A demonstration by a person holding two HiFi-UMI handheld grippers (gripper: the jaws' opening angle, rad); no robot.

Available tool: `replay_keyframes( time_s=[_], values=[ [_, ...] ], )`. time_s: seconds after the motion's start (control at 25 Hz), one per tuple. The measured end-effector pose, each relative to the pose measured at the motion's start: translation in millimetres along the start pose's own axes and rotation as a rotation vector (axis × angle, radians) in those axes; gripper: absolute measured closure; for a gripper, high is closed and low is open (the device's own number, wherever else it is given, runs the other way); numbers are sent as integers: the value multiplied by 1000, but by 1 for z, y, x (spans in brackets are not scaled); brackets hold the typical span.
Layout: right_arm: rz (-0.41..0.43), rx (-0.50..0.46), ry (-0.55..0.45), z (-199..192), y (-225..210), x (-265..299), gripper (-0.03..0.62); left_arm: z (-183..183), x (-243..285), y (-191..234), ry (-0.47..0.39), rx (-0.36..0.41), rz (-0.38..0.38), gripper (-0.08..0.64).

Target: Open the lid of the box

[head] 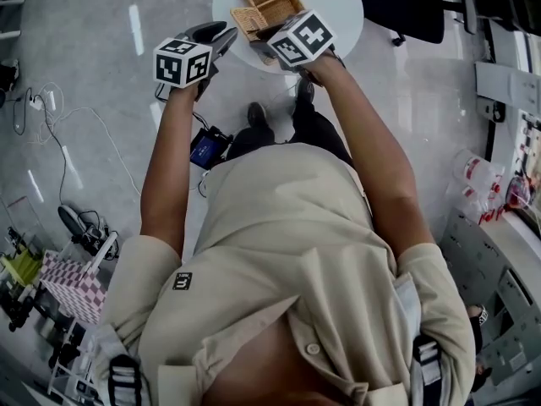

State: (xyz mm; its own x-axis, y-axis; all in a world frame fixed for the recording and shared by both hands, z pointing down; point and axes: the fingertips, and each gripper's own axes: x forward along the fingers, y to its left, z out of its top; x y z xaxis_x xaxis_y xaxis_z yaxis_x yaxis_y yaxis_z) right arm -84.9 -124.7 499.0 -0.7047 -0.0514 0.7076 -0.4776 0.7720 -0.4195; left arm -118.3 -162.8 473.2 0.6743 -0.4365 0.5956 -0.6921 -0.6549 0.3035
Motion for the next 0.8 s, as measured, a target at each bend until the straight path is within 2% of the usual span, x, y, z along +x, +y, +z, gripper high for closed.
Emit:
replay_keyframes(
  time_s=[0.44,0.64,0.8],
  values=[
    [-45,-4,-30,6,9,-26,504,32,-31,-24,-68,59,-13,460],
    [-87,-20,52,-14,7,-15,518,52,-42,-35,-96,98,-15,460],
    [-75,10,117,-44,10,5,518,60,-44,-40,-104,118,-16,460]
  ],
)
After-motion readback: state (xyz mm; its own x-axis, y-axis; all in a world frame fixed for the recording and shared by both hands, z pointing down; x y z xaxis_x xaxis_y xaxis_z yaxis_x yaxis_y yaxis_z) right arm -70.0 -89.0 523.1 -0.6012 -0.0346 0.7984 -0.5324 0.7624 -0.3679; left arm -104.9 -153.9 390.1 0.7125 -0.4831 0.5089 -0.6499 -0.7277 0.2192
